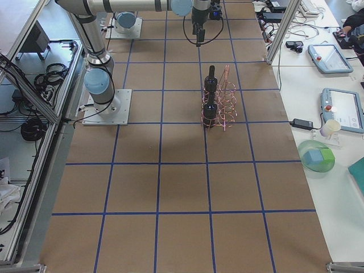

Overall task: Place wine into wine basket
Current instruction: 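Lower the held dark wine bottle toward the table with the left gripper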

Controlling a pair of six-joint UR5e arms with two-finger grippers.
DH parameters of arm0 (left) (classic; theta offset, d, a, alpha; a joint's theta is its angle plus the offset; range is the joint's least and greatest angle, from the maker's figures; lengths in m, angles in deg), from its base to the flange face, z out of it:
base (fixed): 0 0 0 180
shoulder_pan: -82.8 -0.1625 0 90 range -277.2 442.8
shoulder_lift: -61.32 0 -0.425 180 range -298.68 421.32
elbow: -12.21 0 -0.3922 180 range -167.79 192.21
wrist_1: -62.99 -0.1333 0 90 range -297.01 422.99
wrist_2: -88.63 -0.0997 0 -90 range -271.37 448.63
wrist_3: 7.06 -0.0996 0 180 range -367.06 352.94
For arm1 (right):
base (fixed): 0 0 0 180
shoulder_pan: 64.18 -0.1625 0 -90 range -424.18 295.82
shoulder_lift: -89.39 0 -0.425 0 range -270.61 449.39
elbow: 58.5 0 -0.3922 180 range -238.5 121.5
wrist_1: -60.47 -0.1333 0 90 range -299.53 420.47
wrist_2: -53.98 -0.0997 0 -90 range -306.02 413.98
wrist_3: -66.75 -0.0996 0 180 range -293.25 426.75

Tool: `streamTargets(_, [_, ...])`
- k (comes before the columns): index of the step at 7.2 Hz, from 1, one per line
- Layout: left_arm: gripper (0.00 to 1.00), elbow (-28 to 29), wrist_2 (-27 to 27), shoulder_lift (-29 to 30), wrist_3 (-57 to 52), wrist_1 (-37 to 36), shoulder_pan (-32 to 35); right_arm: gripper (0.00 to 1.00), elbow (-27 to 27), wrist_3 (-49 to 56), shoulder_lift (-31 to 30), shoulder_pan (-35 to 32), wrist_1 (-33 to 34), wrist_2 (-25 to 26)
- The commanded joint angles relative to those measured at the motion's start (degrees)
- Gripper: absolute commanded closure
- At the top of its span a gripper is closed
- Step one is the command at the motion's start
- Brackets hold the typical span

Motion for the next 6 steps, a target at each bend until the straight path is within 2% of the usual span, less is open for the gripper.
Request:
streamTargets(1, [0.18,0.4,1.6,0.4,0.0,0.1,-0.1,0.00,0.0,0.0,0.1,0.0,0.1,0.0])
streamTargets(4, [0.19,0.5,1.6,0.5,0.0,0.0,0.0,0.00,0.0,0.1,0.1,0.0,0.5,0.0])
streamTargets(5, [0.30,0.5,1.6,0.5,-0.2,-0.1,-0.1,0.00,0.0,0.0,0.1,0.0,0.5,-0.2])
streamTargets(6, [0.34,0.5,1.6,0.5,-0.2,-0.2,-0.1,0.00,0.0,-0.1,0.1,0.0,0.5,-0.2])
